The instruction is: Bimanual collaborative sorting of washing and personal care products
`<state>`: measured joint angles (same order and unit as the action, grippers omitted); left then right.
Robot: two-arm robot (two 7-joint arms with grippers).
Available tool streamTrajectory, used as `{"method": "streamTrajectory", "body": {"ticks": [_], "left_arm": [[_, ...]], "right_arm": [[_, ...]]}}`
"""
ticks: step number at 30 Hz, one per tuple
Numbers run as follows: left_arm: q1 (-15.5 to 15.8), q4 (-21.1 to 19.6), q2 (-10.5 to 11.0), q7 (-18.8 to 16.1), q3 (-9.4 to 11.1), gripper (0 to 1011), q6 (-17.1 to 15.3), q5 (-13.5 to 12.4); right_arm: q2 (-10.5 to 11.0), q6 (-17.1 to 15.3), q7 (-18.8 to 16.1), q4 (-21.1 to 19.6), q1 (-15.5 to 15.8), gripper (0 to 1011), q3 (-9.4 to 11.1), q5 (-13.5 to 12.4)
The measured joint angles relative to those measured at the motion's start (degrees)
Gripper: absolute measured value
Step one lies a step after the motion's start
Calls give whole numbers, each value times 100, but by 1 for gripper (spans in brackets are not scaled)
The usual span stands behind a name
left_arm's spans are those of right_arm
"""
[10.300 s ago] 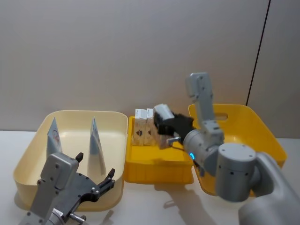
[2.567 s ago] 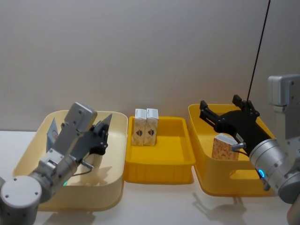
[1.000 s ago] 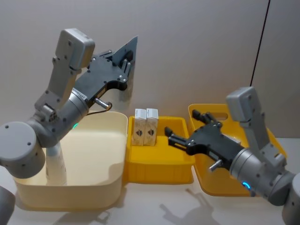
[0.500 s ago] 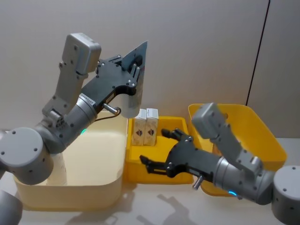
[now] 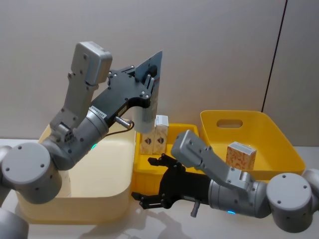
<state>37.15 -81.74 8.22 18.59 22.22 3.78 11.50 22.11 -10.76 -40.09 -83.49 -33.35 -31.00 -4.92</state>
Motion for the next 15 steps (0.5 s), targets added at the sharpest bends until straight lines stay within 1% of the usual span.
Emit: {"method": "streamTrajectory", "body": {"ticks": [3,8,10,15], "left_arm": [[-44,-34,-7,-12,-5,124,-23,0],[-111,-87,-13,-41,-22,125,-62,-11],[-134,-106,-14,-54,-29,125,-75,-19],[-168,-131,-17,-70,-44,125,-91,-39]], "right_arm": [[0,100,8,55,-27,1001,-66,47],[-1,256,124,64,-4,1001,-69,52],[0,318,175,55,17,1001,-52,50],[19,535,397,-57,148,1001,75,-16]]}}
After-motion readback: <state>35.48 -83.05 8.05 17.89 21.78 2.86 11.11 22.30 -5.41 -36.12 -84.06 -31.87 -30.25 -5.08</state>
